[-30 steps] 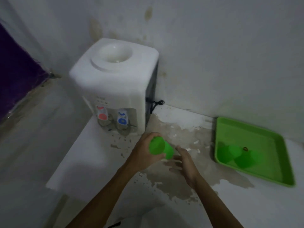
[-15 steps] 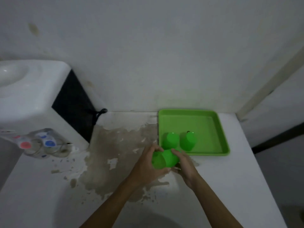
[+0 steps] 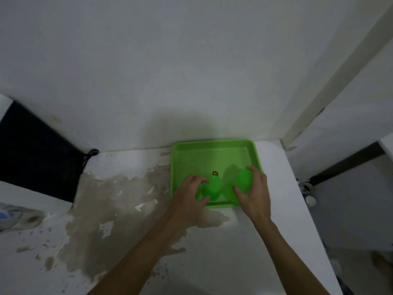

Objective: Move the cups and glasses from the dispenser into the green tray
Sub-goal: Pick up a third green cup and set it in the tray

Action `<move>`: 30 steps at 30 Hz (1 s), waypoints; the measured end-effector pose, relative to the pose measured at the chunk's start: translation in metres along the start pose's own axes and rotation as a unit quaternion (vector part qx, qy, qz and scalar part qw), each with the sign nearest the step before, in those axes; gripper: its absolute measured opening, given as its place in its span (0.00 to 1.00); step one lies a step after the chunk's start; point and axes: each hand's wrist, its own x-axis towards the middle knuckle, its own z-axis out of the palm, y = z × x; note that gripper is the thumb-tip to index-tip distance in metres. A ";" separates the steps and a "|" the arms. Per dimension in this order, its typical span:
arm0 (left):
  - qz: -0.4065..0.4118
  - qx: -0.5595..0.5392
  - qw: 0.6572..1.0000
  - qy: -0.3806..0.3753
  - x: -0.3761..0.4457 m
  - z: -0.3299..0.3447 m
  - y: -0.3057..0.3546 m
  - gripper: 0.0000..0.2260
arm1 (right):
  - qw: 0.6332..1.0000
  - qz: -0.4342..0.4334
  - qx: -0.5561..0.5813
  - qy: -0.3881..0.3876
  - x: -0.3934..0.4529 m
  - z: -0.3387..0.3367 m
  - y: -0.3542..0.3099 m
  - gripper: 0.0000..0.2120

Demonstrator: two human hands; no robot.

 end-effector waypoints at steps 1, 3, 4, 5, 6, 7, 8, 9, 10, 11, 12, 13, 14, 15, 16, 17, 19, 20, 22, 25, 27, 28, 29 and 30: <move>0.009 0.017 1.000 -0.013 0.010 0.003 0.003 0.22 | 1.000 -0.005 -0.017 -0.002 0.006 0.001 0.002 0.35; 0.022 0.052 0.997 -0.058 0.026 0.008 0.008 0.27 | 0.999 -0.018 -0.049 -0.006 0.011 0.003 0.006 0.36; 0.021 0.068 0.994 -0.086 0.036 0.012 0.008 0.29 | 0.998 -0.022 -0.064 -0.011 0.015 0.006 0.010 0.36; 0.021 0.083 0.990 -0.111 0.042 0.014 0.009 0.31 | 0.997 -0.025 -0.076 -0.016 0.016 0.007 0.013 0.36; 0.019 0.093 0.987 -0.129 0.047 0.018 0.009 0.32 | 0.996 -0.025 -0.087 -0.022 0.016 0.009 0.016 0.36; 0.014 0.097 0.985 -0.139 0.051 0.021 0.008 0.32 | 0.995 -0.024 -0.093 -0.027 0.017 0.011 0.020 0.36; 0.007 0.095 0.986 -0.140 0.054 0.025 0.007 0.30 | 0.995 -0.023 -0.096 -0.031 0.017 0.013 0.023 0.36; 0.002 0.090 0.987 -0.136 0.056 0.028 0.006 0.29 | 0.994 -0.021 -0.097 -0.036 0.017 0.015 0.026 0.37; -0.002 0.084 0.988 -0.130 0.057 0.031 0.006 0.28 | 0.994 -0.018 -0.096 -0.040 0.017 0.017 0.029 0.37; -0.003 0.077 0.989 -0.127 0.058 0.035 0.007 0.28 | 0.994 -0.012 -0.095 -0.045 0.016 0.019 0.032 0.37; -0.002 0.069 0.990 -0.124 0.058 0.037 0.007 0.28 | 0.994 -0.004 -0.092 -0.050 0.016 0.020 0.035 0.38; -0.001 0.061 0.991 -0.122 0.058 0.039 0.008 0.27 | 0.994 0.003 -0.090 -0.055 0.015 0.021 0.038 0.38; -0.001 0.054 0.992 -0.118 0.057 0.041 0.008 0.27 | 0.995 0.008 -0.086 -0.058 0.013 0.022 0.040 0.38; -0.001 0.049 0.992 -0.115 0.057 0.043 0.008 0.27 | 0.995 0.011 -0.084 -0.057 0.012 0.022 0.042 0.38; -0.002 0.047 0.993 -0.112 0.056 0.043 0.008 0.27 | 0.995 0.012 -0.082 -0.057 0.012 0.023 0.043 0.38; -0.003 0.045 0.993 -0.110 0.055 0.044 0.007 0.27 | 0.995 0.012 -0.081 -0.059 0.012 0.023 0.044 0.38; -0.002 0.041 0.994 -0.105 0.055 0.045 0.004 0.27 | 0.994 0.013 -0.080 -0.068 0.012 0.022 0.044 0.39; -0.003 0.037 0.994 -0.105 0.054 0.045 0.004 0.27 | 0.994 0.013 -0.081 -0.076 0.013 0.021 0.043 0.40; -0.001 0.029 0.994 -0.104 0.049 0.042 0.002 0.28 | 0.993 0.004 -0.090 -0.080 0.011 0.017 0.039 0.42; 0.003 0.013 0.995 -0.094 0.041 0.038 -0.001 0.28 | 0.994 -0.014 -0.096 -0.047 0.007 0.009 0.031 0.42; 0.015 -0.002 0.997 -0.079 0.030 0.028 -0.006 0.27 | 0.995 -0.040 -0.093 -0.015 -0.003 0.005 0.019 0.36; 0.022 -0.007 0.997 -0.072 0.023 0.024 -0.010 0.26 | 0.995 -0.053 -0.087 -0.004 -0.007 0.005 0.013 0.33; 0.031 -0.011 0.997 -0.066 0.015 0.016 -0.015 0.24 | 0.995 -0.067 -0.074 0.002 -0.013 0.004 0.004 0.28; 0.038 -0.014 0.997 -0.062 0.007 0.010 -0.020 0.22 | 0.996 -0.075 -0.051 0.000 -0.018 0.006 -0.003 0.24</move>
